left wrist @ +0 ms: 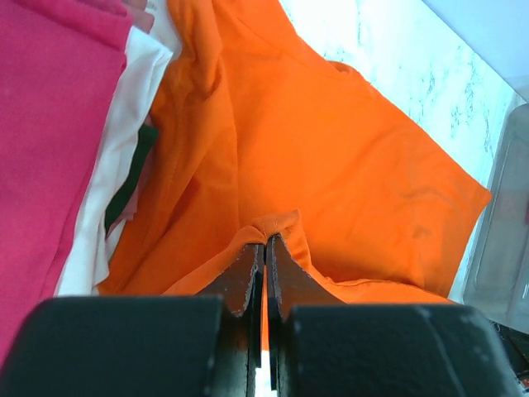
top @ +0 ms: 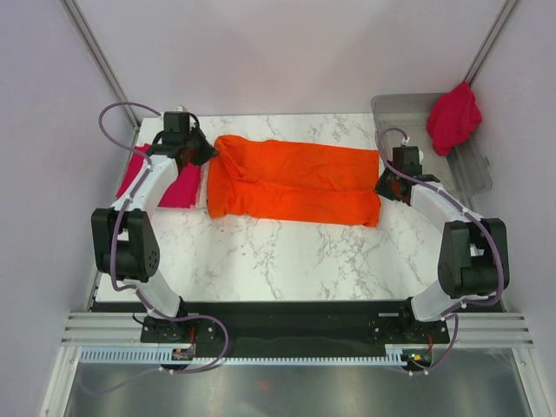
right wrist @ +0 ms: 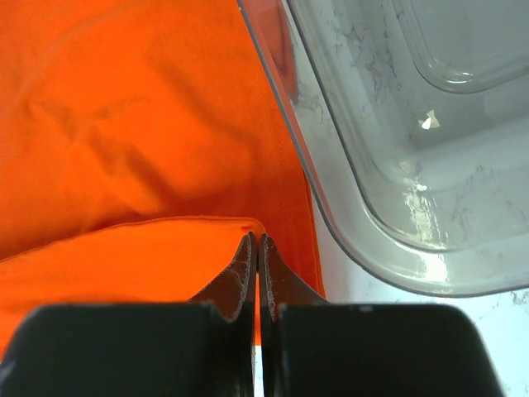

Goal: Fold and stack the t-shirts
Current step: Fold the tshirt

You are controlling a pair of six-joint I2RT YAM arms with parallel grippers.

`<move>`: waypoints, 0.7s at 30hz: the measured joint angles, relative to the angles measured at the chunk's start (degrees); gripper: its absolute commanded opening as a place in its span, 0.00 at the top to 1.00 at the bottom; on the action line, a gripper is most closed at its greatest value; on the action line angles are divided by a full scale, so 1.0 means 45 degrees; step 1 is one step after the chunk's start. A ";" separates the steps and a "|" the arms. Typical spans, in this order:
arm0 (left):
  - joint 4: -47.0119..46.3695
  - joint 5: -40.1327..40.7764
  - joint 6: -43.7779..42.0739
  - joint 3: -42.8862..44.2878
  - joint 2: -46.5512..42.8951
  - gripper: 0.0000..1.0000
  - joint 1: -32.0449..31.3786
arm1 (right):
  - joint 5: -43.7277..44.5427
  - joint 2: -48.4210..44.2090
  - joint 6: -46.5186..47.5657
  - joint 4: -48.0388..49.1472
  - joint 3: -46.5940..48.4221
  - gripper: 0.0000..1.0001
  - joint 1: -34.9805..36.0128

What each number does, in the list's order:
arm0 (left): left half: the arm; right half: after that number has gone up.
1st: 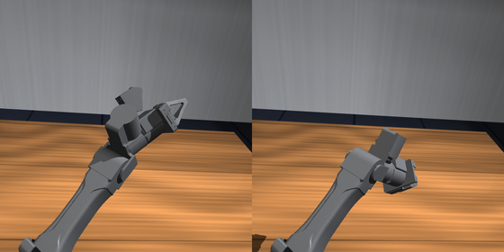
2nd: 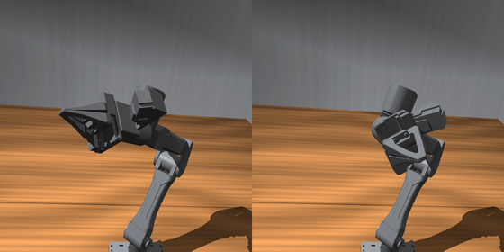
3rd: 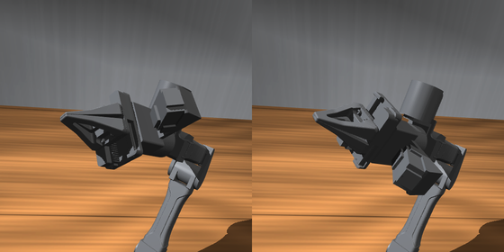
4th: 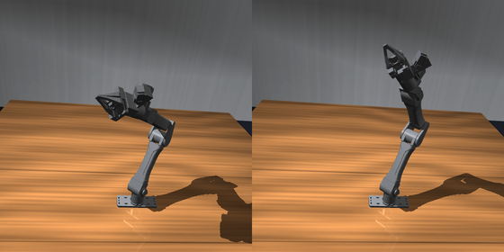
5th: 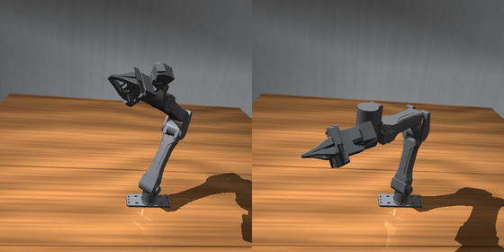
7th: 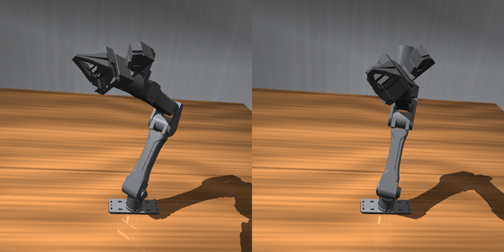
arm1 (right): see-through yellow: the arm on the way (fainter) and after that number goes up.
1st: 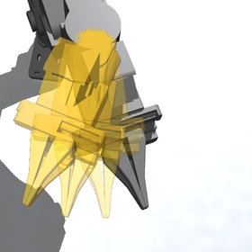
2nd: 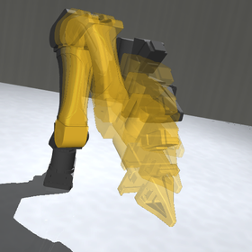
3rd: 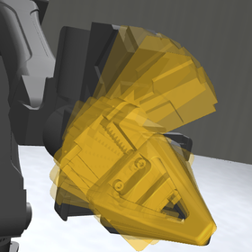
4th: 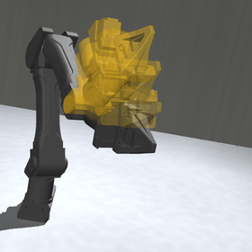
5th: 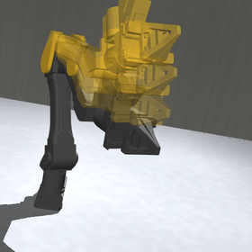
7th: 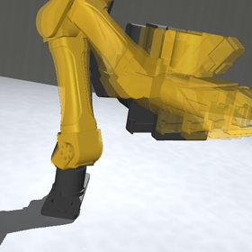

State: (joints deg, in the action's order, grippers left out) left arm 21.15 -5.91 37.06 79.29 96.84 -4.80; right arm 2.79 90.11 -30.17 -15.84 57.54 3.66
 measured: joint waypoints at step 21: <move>-0.0034 -0.1025 -0.0238 0.2307 0.3172 0.11 -0.0029 | 0.1428 0.0015 -0.0194 0.1127 -0.0248 0.31 0.0714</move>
State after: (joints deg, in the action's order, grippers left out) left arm 20.99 -10.52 35.99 89.67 111.11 -4.93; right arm 9.21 90.17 -31.05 -10.76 56.42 6.87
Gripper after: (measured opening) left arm 0.757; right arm 0.651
